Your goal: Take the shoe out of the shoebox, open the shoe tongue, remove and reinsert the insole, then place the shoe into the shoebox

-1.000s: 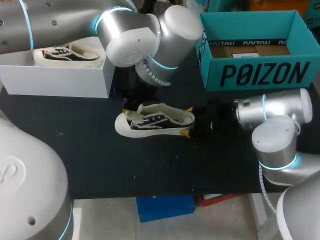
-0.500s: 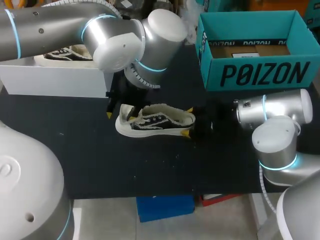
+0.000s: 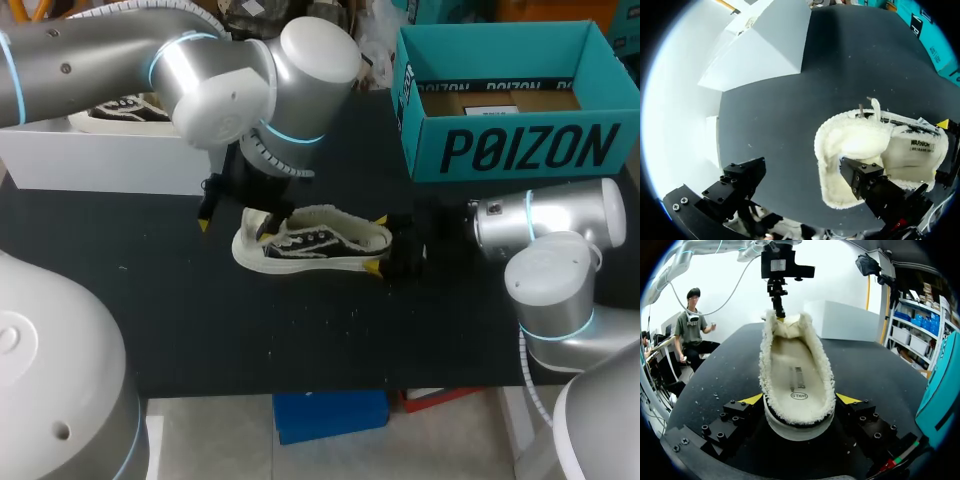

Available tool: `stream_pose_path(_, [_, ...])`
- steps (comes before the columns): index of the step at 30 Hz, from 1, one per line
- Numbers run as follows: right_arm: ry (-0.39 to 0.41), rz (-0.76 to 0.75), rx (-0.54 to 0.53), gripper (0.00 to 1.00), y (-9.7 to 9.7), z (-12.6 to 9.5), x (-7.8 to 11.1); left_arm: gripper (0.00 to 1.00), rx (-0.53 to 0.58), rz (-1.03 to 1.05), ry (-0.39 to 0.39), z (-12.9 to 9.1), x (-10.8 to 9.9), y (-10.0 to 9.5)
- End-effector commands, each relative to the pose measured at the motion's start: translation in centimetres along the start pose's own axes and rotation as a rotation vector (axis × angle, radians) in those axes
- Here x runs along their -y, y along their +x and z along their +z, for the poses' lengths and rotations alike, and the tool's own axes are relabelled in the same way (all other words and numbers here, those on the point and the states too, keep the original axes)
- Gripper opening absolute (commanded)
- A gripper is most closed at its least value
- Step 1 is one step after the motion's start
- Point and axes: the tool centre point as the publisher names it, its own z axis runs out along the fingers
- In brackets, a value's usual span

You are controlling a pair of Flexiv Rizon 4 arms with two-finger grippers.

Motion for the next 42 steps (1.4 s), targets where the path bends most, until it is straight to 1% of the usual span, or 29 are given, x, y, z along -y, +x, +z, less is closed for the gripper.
stream_pose_path(1, [-0.001, 0.001, 0.000, 0.00, -0.1, -0.1, 0.2, 1.00, -0.059, 0.125, 0.110, -3.7, -1.1, -1.4])
stream_pose_path(2, [-0.001, 0.001, 0.000, 0.00, -0.1, -0.1, 0.2, 0.94, -0.061, 0.172, 0.131, -4.5, -1.1, -1.3])
stream_pose_path(3, [-0.001, 0.001, 0.000, 0.00, -0.1, -0.1, 0.2, 0.71, -0.058, 0.221, 0.162, -5.4, -1.1, -1.0])
stream_pose_path(4, [-0.001, 0.001, 0.000, 0.00, -0.1, -0.1, 0.2, 0.46, -0.080, 0.286, 0.191, -6.3, -1.1, -0.7])
stream_pose_path(5, [-0.001, 0.001, 0.000, 0.00, -0.1, -0.1, 0.2, 0.37, -0.108, 0.352, 0.220, -7.0, -1.1, -0.4])
stream_pose_path(6, [-0.001, 0.001, 0.000, 0.00, -0.1, -0.1, 0.2, 0.27, -0.159, 0.434, 0.250, -7.7, -1.0, 0.0])
stream_pose_path(7, [-0.001, 0.001, 0.000, 0.00, -0.1, -0.1, 0.2, 0.06, -0.221, 0.531, 0.278, -8.1, -0.8, 0.3])
stream_pose_path(8, [-0.001, 0.001, 0.000, 0.00, -0.1, -0.1, 0.2, 0.00, -0.268, 0.623, 0.299, -8.5, -0.7, 0.9])
stream_pose_path(10, [-0.001, 0.001, 0.000, 0.00, -0.1, -0.1, 0.2, 0.00, -0.358, 0.830, 0.365, -9.1, -0.5, 2.0])
stream_pose_path(11, [-0.001, 0.001, 0.000, 0.00, -0.1, -0.1, 0.2, 0.00, -0.384, 0.931, 0.396, -9.3, -0.4, 2.6])
stream_pose_path(13, [-0.001, 0.001, 0.000, 0.00, -0.1, -0.1, 0.2, 0.00, -0.433, 1.132, 0.433, -9.6, -0.1, 4.0])
stream_pose_path(14, [-0.001, 0.001, 0.000, 0.00, -0.1, -0.1, 0.2, 0.00, -0.420, 1.212, 0.418, -9.6, 0.1, 4.8])
stream_pose_path(15, [-0.001, 0.001, 0.000, 0.00, -0.1, -0.1, 0.2, 0.00, -0.408, 1.244, 0.415, -9.6, 0.4, 5.7])
stream_pose_path(16, [-0.001, 0.001, 0.000, 0.00, -0.1, -0.1, 0.2, 0.00, -0.450, 1.270, 0.397, -9.6, 1.0, 6.4])
stream_pose_path(17, [-0.001, 0.001, 0.000, 0.00, -0.1, -0.1, 0.2, 0.00, -0.433, 1.240, 0.356, -9.6, 1.6, 7.0])
stream_pose_path(18, [-0.001, 0.001, 0.000, 0.00, -0.1, -0.1, 0.2, 0.00, -0.398, 1.154, 0.262, -9.5, 2.6, 7.7])
stream_pose_path(35, [-0.001, 0.001, 0.000, 0.00, -0.1, -0.1, 0.2, 0.00, -0.398, 1.154, 0.262, -9.5, 2.6, 7.7])
stream_pose_path(36, [-0.001, 0.001, 0.000, 0.00, -0.1, -0.1, 0.2, 0.00, -0.472, 1.218, 0.255, -9.6, 2.6, 7.7])
stream_pose_path(37, [-0.001, 0.001, 0.000, 0.00, -0.1, -0.1, 0.2, 0.00, -0.431, 1.241, 0.236, -9.6, 2.7, 7.5])
stream_pose_path(39, [-0.001, 0.001, 0.000, 0.00, -0.1, -0.1, 0.2, 0.00, -0.481, 1.342, 0.228, -9.5, 2.8, 7.7])
stream_pose_path(40, [-0.001, 0.001, 0.000, 0.00, -0.1, -0.1, 0.2, 0.00, -0.430, 1.348, 0.209, -9.5, 2.8, 7.7])
stream_pose_path(41, [-0.001, 0.001, 0.000, 0.00, -0.1, -0.1, 0.2, 0.00, -0.506, 1.392, 0.230, -9.4, 2.9, 7.8])
stream_pose_path(42, [-0.001, 0.001, 0.000, 0.00, -0.1, -0.1, 0.2, 0.00, -0.500, 1.396, 0.232, -9.6, 2.8, 7.7])
